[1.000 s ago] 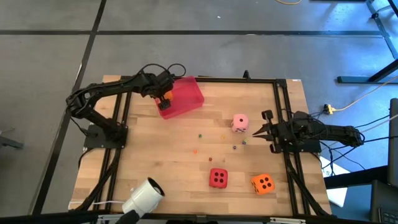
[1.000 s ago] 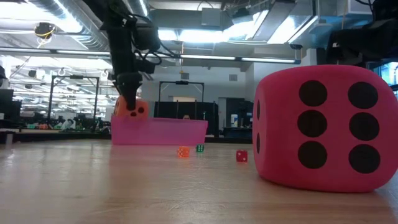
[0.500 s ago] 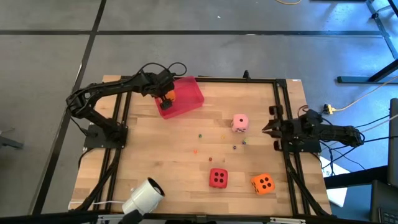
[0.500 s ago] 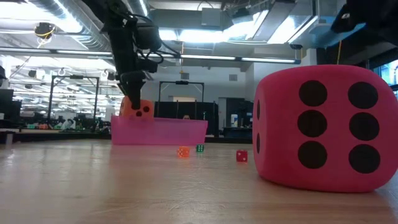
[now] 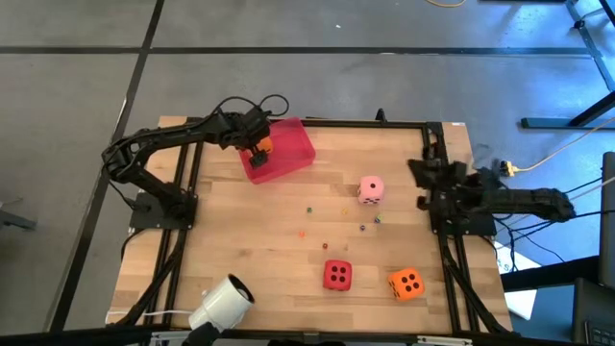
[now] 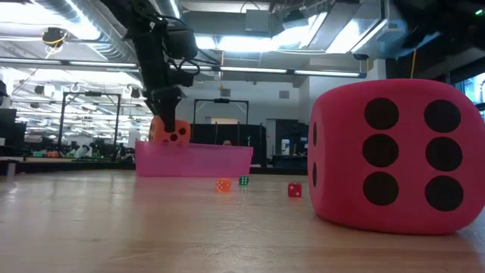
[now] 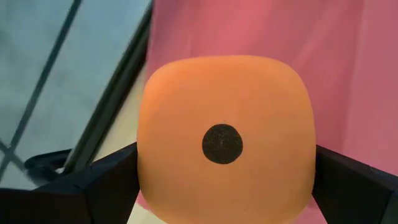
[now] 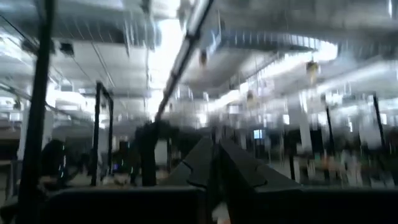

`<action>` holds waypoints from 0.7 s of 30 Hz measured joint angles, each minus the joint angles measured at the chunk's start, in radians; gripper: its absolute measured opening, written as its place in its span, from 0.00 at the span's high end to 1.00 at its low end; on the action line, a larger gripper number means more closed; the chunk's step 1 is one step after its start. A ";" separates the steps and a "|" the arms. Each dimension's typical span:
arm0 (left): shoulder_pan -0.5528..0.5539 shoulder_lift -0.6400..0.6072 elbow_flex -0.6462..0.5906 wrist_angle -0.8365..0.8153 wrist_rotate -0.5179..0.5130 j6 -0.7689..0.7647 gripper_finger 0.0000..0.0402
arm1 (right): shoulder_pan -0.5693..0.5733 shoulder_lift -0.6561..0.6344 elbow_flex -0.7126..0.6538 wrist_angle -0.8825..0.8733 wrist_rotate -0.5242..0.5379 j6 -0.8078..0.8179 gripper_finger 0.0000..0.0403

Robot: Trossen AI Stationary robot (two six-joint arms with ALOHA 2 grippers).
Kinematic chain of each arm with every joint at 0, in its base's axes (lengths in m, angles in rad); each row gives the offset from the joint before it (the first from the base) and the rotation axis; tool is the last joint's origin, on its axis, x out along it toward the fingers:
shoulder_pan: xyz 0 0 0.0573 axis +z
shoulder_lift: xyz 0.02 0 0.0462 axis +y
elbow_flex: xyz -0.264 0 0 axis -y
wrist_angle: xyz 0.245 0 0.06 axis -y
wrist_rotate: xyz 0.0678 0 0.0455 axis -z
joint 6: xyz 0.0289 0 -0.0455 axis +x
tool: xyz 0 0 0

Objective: Pick & Place Dice
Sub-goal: Put the left large orange die into the red bin

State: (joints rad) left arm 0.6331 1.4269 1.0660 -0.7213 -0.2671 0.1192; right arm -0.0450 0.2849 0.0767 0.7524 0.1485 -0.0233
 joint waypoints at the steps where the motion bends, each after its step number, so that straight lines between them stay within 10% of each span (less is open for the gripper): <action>1: 0.000 0.000 0.000 0.001 -0.008 -0.002 0.00 | -0.002 0.050 0.010 0.001 0.011 0.020 0.93; 21: -0.004 -0.014 0.000 -0.015 0.131 0.050 0.00 | -0.149 1.336 0.850 -0.264 -0.056 0.078 0.96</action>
State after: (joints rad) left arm 0.6292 1.4132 1.0660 -0.7361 -0.1357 0.1688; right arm -0.1938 1.6210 0.9263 0.4886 0.0928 0.0551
